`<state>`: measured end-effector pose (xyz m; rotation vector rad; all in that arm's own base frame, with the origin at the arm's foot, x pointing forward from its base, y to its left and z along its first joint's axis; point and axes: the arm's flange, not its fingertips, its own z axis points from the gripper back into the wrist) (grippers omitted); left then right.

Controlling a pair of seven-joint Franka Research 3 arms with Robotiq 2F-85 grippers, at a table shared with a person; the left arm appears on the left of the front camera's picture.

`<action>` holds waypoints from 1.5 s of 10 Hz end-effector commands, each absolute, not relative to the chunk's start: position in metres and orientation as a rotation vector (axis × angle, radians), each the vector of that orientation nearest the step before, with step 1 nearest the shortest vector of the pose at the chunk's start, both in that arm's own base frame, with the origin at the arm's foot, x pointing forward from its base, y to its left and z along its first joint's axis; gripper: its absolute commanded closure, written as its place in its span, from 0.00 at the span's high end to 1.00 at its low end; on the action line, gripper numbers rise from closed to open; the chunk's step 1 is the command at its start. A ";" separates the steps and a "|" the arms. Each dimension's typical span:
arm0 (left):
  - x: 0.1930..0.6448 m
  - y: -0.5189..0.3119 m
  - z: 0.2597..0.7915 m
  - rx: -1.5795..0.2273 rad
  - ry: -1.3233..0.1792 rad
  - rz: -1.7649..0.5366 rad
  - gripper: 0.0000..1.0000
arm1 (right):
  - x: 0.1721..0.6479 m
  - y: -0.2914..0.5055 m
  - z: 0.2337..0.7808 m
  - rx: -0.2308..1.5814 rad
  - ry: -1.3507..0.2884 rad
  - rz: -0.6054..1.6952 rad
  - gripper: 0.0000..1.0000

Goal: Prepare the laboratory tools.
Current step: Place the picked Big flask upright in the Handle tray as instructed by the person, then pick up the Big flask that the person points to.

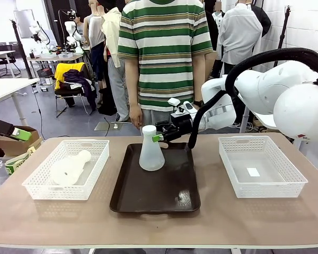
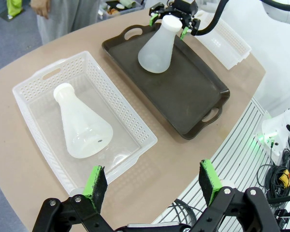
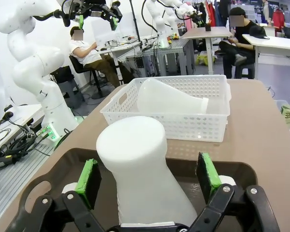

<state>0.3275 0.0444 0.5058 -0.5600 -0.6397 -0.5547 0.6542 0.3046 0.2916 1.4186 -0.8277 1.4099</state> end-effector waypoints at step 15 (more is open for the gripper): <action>0.328 0.047 0.505 -0.580 -0.652 -0.572 1.00 | 0.599 0.179 0.389 1.022 -0.887 1.339 1.00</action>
